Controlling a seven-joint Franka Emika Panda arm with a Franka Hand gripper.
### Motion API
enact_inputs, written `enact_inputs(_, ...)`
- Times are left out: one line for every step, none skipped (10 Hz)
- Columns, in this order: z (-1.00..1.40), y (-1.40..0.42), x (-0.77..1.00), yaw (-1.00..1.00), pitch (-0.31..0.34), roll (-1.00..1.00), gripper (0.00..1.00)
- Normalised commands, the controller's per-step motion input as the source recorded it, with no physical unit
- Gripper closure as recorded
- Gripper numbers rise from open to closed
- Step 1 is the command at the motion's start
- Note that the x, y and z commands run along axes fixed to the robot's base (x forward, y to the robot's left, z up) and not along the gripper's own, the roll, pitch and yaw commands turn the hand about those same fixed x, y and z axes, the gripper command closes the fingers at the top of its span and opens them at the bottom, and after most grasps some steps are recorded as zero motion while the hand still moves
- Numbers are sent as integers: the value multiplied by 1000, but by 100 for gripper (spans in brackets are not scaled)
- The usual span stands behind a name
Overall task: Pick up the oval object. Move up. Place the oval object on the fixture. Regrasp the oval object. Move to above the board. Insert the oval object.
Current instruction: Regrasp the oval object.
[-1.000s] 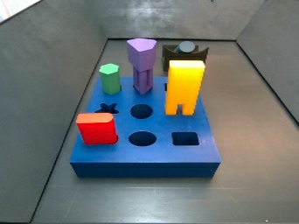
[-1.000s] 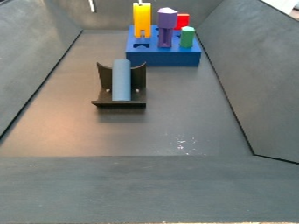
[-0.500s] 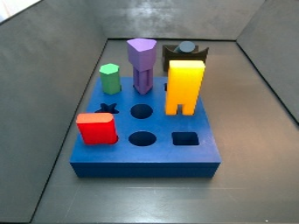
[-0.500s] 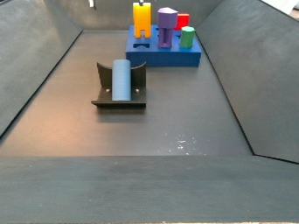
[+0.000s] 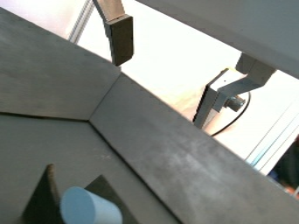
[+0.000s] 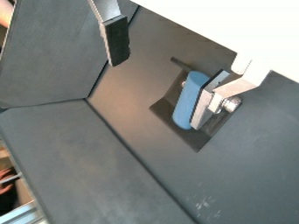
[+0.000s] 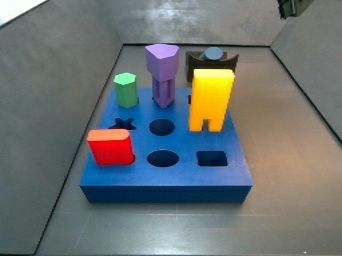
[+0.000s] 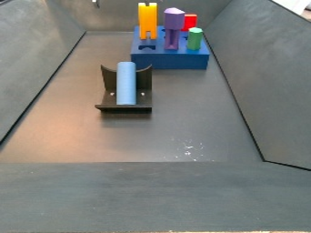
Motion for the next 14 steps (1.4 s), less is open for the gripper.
enact_inputs(-8, -29, 78, 84, 104, 262, 0)
enact_inputs(-7, -28, 74, 98, 96, 202, 0)
enact_inputs(-1000, 76, 30, 107, 145, 96, 0)
enact_inputs(-1000, 76, 34, 116, 134, 89, 0)
enact_inputs(-1000, 68, 50, 148, 77, 75, 0)
enact_inputs(-1000, 65, 54, 158, 48, 69, 0)
enact_inputs(-1000, 60, 61, 156, -11, 59, 0)
enact_inputs(-1000, 57, 68, 145, -49, 57, 0)
enact_inputs(-1000, 53, 78, 122, -77, 61, 0)
enact_inputs(-1000, 46, 90, 86, -104, 69, 0)
enact_inputs(-1000, 43, 96, 55, -115, 76, 0)
enact_inputs(-1000, 37, 104, 27, -118, 73, 0)
enact_inputs(-876, 31, 101, -5, -101, 74, 0)
enact_inputs(-720, 22, 91, -24, -86, 75, 0)
